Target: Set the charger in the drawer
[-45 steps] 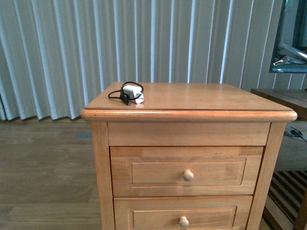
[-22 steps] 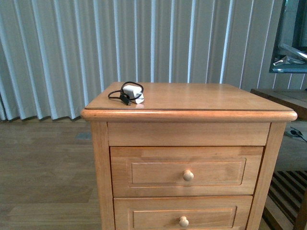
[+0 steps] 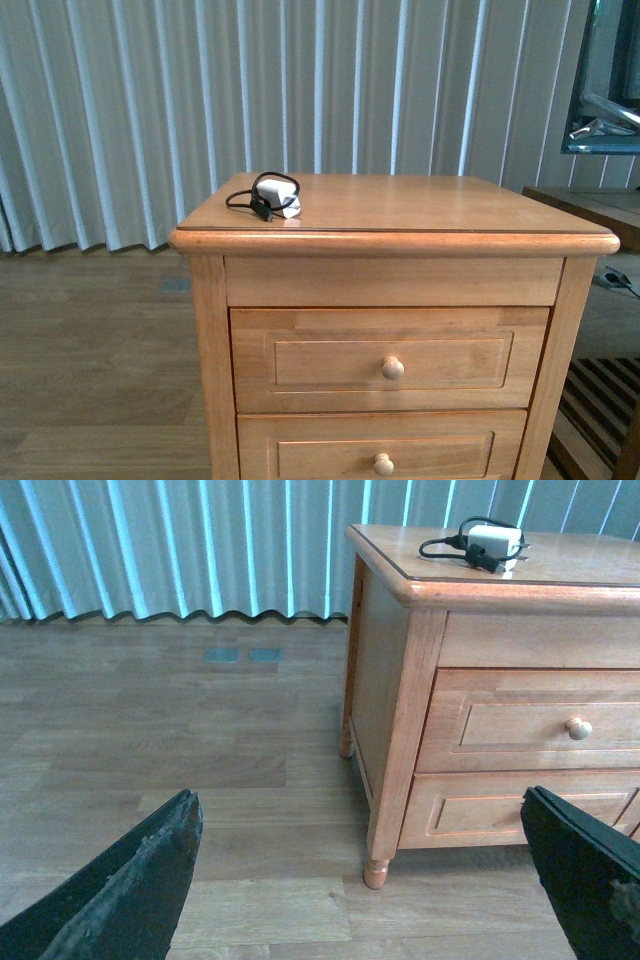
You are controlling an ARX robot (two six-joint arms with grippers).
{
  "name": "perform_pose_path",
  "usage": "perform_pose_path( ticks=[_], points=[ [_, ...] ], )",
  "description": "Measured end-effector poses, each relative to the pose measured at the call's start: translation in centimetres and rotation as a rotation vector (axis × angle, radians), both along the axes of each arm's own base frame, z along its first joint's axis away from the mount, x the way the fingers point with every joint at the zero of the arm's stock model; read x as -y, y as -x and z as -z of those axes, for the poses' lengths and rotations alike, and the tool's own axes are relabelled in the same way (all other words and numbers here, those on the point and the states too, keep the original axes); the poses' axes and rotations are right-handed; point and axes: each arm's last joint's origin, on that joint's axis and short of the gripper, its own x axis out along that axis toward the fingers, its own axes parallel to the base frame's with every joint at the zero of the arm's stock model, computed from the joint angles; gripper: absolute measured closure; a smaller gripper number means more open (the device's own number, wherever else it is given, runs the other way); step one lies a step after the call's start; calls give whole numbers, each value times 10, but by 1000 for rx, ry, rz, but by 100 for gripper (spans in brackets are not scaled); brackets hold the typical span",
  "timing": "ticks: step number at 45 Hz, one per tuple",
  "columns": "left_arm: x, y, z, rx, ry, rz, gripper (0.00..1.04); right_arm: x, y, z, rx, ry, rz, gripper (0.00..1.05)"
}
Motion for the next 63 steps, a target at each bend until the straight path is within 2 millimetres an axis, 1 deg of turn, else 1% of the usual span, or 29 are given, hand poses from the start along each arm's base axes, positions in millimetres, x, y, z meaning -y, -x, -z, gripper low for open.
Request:
perform_pose_path(
  ticks=[8, 13, 17, 22, 32, 35, 39, 41, 44, 47, 50, 63],
  points=[
    [0, 0, 0, 0, 0, 0, 6, -17, -11, 2, -40, 47, 19, 8],
    [0, 0, 0, 0, 0, 0, 6, -29, -22, 1, -52, 75, 35, 8],
    [0, 0, 0, 0, 0, 0, 6, -43, -35, 1, -78, 103, 62, 8],
    [0, 0, 0, 0, 0, 0, 6, -56, -48, 1, -87, 122, 72, 8],
    [0, 0, 0, 0, 0, 0, 6, -71, -77, 4, -92, 141, 102, 8],
    [0, 0, 0, 0, 0, 0, 6, -74, -87, 7, -94, 149, 109, 8],
    [0, 0, 0, 0, 0, 0, 6, -76, -111, 13, -91, 170, 130, 8],
    [0, 0, 0, 0, 0, 0, 6, -77, -119, 16, -95, 182, 137, 8],
    [0, 0, 0, 0, 0, 0, 6, -80, -137, 24, -119, 209, 149, 8],
    [0, 0, 0, 0, 0, 0, 6, -83, -149, 29, -132, 222, 153, 8],
    [0, 0, 0, 0, 0, 0, 6, -89, -166, 35, -142, 240, 162, 8],
    [0, 0, 0, 0, 0, 0, 6, -103, -207, 53, -160, 268, 197, 8]
  ],
)
